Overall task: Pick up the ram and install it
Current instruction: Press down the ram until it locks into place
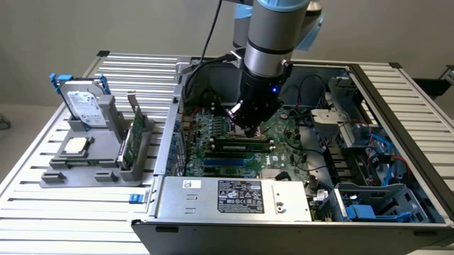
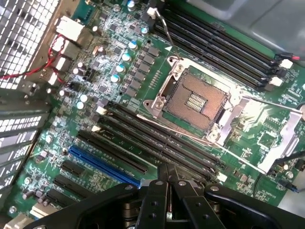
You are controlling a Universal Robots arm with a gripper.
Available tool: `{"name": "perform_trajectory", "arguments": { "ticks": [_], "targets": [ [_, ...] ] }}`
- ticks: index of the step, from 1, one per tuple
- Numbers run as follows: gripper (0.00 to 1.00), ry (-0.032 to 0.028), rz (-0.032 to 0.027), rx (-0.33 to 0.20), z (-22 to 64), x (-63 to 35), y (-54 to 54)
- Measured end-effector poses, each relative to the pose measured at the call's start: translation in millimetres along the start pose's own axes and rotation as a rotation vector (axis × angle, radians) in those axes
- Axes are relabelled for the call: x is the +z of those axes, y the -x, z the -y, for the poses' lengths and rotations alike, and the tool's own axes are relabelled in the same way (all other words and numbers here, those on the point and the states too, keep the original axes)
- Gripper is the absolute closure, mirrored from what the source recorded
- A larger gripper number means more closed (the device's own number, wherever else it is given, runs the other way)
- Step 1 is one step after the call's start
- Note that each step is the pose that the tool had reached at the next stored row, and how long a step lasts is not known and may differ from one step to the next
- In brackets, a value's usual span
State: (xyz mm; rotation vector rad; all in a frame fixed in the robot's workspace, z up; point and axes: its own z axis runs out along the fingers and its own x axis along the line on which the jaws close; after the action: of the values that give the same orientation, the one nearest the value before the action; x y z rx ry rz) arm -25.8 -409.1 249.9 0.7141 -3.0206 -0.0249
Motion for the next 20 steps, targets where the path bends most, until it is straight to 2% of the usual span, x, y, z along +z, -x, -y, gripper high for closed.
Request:
{"name": "perform_trajectory", "arguments": {
  "ticks": [20],
  "targets": [
    [0.89,0.0106,0.0078,0.322,0.0,0.2,0.0]
  ]
}}
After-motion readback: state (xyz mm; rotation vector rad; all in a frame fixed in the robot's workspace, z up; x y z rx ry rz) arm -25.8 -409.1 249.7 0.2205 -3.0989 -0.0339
